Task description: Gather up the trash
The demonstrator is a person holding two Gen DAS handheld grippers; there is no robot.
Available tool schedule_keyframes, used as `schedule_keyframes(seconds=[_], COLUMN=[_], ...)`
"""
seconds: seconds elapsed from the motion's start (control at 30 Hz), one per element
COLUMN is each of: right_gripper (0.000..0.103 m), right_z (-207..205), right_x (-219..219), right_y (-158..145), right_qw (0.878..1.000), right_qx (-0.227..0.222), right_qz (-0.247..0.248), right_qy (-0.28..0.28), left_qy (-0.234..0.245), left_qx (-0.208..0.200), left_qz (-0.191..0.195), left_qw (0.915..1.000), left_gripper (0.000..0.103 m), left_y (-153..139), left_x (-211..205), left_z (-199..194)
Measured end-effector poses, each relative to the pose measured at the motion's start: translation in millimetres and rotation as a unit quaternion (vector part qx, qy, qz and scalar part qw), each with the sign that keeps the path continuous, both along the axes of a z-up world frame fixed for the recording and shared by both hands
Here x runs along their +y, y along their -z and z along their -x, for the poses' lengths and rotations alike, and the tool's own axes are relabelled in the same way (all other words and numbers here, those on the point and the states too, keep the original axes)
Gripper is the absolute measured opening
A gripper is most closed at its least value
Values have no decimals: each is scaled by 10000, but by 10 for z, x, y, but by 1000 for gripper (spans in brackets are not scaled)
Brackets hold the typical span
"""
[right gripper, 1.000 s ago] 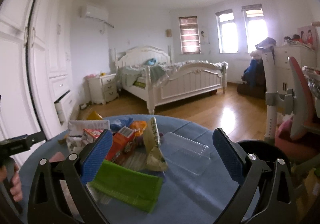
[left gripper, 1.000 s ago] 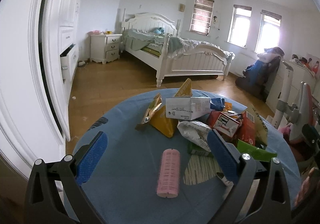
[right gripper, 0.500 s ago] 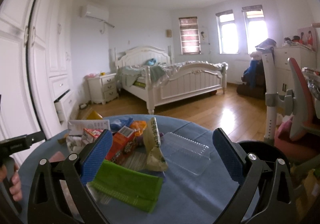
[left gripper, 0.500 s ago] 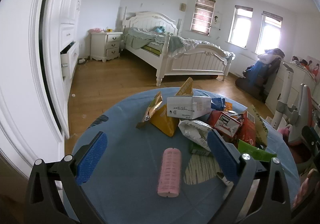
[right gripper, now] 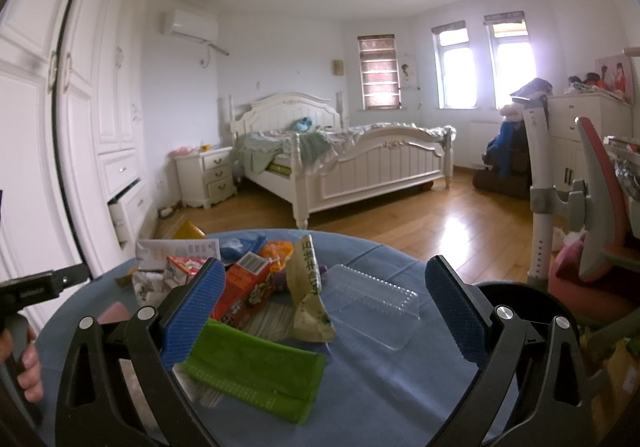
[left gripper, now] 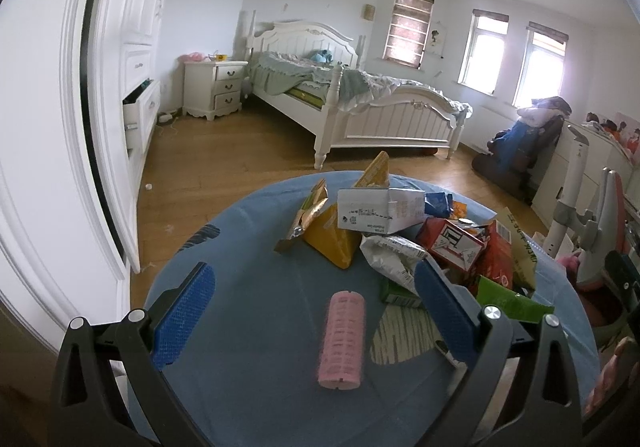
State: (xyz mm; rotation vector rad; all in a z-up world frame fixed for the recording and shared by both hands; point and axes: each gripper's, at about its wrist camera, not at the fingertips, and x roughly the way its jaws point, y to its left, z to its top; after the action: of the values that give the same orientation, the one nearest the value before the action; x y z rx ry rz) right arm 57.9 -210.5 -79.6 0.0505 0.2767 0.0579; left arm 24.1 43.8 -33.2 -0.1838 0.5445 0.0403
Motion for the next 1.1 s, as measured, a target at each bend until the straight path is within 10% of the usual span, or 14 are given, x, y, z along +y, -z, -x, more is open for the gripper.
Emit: schedule_keyframes(seconds=[1.1], right_gripper=[99], right_z=[10], right_x=[-1], right_y=[-43], right_qw=[9979], right_qx=[302], right_qz=[-203], right_qy=[-528], left_qy=[111], left_qx=[198], left_qz=[373], left_qw=[9990], left_gripper=[98], left_y=[33], left_x=[230], left_z=[26])
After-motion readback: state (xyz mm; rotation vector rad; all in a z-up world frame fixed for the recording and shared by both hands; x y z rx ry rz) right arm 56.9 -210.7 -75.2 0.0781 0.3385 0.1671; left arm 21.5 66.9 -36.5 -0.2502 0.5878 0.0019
